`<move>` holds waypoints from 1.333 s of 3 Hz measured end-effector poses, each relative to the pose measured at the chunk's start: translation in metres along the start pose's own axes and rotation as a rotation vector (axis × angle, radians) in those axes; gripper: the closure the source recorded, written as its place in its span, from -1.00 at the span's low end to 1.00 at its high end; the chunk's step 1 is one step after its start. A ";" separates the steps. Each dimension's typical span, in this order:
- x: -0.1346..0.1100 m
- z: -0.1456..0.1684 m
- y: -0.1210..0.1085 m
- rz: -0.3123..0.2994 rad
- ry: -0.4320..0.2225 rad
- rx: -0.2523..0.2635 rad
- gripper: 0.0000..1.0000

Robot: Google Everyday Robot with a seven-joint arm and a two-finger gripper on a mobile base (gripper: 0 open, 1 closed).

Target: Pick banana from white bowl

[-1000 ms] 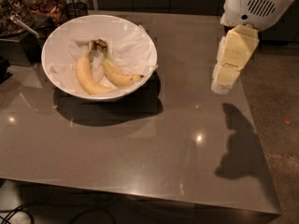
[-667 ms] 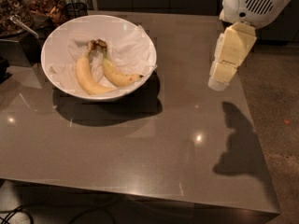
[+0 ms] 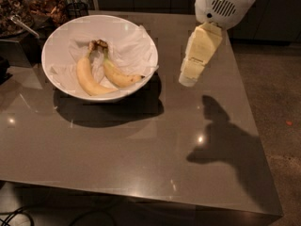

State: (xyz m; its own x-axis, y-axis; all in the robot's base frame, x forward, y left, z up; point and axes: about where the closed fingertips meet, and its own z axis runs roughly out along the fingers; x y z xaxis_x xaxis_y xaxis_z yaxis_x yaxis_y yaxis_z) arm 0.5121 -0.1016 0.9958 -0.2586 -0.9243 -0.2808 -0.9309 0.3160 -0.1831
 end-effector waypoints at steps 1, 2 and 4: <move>-0.027 0.017 0.000 0.024 0.043 -0.002 -1.00; -0.032 0.017 -0.002 0.026 0.032 0.010 -1.00; -0.064 0.033 -0.008 0.030 0.000 -0.011 -1.00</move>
Offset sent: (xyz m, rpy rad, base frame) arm 0.0106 0.0259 -0.0077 -0.0302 0.0190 -0.0276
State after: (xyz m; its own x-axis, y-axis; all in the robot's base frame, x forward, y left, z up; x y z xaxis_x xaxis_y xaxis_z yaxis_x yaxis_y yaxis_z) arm 0.5448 -0.0380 0.9839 -0.2864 -0.9145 -0.2858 -0.9256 0.3411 -0.1640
